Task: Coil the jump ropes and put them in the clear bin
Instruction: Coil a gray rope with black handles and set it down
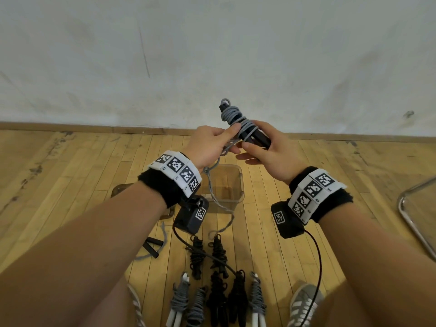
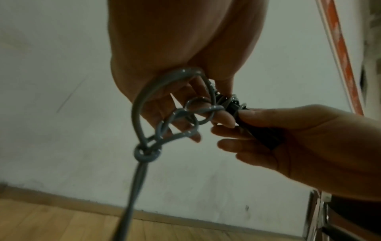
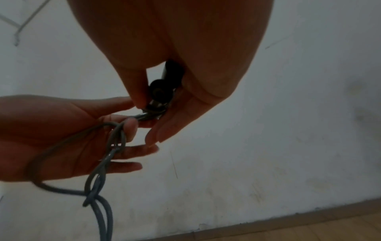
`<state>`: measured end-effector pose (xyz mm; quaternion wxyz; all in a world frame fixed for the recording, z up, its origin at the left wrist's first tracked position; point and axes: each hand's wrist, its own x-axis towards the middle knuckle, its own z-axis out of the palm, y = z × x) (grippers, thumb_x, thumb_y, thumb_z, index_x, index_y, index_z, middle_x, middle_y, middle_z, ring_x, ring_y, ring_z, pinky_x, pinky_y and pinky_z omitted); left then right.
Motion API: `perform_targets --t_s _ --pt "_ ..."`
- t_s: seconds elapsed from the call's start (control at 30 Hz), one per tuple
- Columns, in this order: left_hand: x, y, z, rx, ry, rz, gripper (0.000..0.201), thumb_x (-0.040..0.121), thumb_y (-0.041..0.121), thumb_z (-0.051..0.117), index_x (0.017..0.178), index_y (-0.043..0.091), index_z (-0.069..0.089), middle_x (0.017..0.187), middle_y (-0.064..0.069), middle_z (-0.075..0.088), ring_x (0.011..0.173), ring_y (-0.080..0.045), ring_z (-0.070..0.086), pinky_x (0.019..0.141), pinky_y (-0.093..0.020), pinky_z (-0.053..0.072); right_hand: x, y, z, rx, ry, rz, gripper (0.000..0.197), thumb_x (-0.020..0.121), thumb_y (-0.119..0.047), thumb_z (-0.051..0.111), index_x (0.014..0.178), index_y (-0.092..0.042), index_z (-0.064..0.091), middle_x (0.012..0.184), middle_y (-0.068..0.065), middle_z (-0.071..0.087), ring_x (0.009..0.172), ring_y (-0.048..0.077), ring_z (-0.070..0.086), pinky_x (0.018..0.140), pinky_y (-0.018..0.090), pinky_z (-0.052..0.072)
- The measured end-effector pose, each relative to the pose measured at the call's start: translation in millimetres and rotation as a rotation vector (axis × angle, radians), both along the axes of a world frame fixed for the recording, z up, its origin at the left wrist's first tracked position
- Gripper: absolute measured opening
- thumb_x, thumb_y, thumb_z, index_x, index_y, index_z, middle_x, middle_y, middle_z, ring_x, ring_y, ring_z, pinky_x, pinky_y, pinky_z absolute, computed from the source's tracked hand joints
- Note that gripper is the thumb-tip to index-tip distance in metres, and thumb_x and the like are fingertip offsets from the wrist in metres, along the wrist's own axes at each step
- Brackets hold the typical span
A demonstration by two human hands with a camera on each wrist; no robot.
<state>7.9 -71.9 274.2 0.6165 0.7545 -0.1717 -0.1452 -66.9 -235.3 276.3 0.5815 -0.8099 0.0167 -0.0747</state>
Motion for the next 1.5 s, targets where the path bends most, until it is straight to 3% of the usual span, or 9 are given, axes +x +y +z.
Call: perform_targets --t_s 0.27,0.43,0.63,0.8,0.97,1.1,1.23,1.33,1.5 --pt "0 2 1 -0.003 0.134 -0.064 0.018 0.099 0.018 0.065 0.113 0.019 0.076 0.083 0.001 0.077 0.069 -0.006 0.069 0.064 -0.022 0.053 0 -9 -3 -0.168 -0.175 -0.103 0.056 0.097 -0.006 0.065 0.147 -0.018 0.043 0.119 -0.003 0.066 0.086 0.016 0.075 0.077 0.033 0.063" --pt "-1 -2 4 -0.052 0.201 -0.158 0.042 0.090 -0.008 0.059 0.123 0.014 0.072 0.084 -0.005 0.067 0.066 -0.010 0.061 0.060 -0.022 0.044 -1 -11 0 -0.199 -0.173 -0.145 0.056 0.099 -0.010 0.063 0.148 -0.024 0.040 0.118 -0.007 0.067 0.081 0.014 0.076 0.081 0.040 0.063" --pt "1 1 0 -0.028 0.209 -0.224 0.054 0.082 -0.021 0.043 0.119 0.005 0.072 0.088 -0.004 0.060 0.079 -0.014 0.061 0.072 -0.028 0.054 0 -14 -1 -0.237 -0.169 -0.174 0.057 0.099 -0.010 0.063 0.148 -0.027 0.040 0.118 -0.005 0.067 0.080 0.011 0.076 0.078 0.034 0.063" --pt "1 4 0 -0.155 0.313 -0.270 0.036 0.093 0.006 0.046 0.120 0.003 0.069 0.081 -0.004 0.058 0.069 -0.018 0.062 0.067 -0.031 0.056 0 -16 -1 -0.351 -0.154 -0.217 0.055 0.101 -0.013 0.059 0.148 -0.030 0.038 0.111 -0.004 0.068 0.068 0.006 0.072 0.058 0.014 0.053" --pt "3 4 1 -0.068 0.320 -0.222 0.045 0.104 0.041 0.046 0.115 0.009 0.075 0.069 -0.002 0.059 0.060 -0.018 0.060 0.060 -0.028 0.052 4 -14 -7 -0.520 -0.156 -0.260 0.057 0.101 -0.017 0.058 0.148 -0.037 0.033 0.104 -0.006 0.066 0.073 0.015 0.069 0.065 0.035 0.059" --pt "2 -1 2 -0.084 0.243 -0.056 0.043 0.102 0.049 0.054 0.106 0.011 0.075 0.063 -0.002 0.059 0.056 -0.016 0.062 0.059 -0.028 0.051 10 -8 -14 -0.499 -0.152 -0.176 0.050 0.105 -0.021 0.048 0.151 -0.030 0.032 0.083 -0.014 0.057 0.060 -0.001 0.056 0.055 0.016 0.040" --pt "3 -4 1 -0.145 0.247 0.041 0.035 0.100 0.044 0.062 0.087 0.012 0.071 0.062 -0.001 0.058 0.057 -0.017 0.061 0.060 -0.029 0.050 11 -2 -23 -0.363 -0.138 -0.082 0.042 0.111 -0.031 0.027 0.153 -0.031 0.027 0.104 -0.016 0.054 0.083 -0.004 0.056 0.081 0.031 0.050" --pt "3 -5 -1 -0.155 0.247 0.060 0.040 0.097 0.047 0.066 0.096 0.008 0.075 0.064 -0.001 0.058 0.056 -0.015 0.060 0.059 -0.028 0.051 13 1 -25 -0.355 -0.185 -0.058 0.043 0.110 -0.019 0.033 0.153 -0.023 0.032 0.106 -0.017 0.056 0.087 -0.012 0.055 0.085 0.029 0.050" --pt "4 -4 -6 -0.110 0.165 0.097 0.049 0.090 0.055 0.071 0.103 0.009 0.079 0.059 0.002 0.052 0.056 -0.013 0.057 0.065 -0.032 0.047 10 4 -20 -0.263 -0.190 -0.039 0.055 0.099 -0.021 0.063 0.147 -0.033 0.038 0.104 -0.003 0.062 0.079 -0.001 0.061 0.072 0.027 0.052"
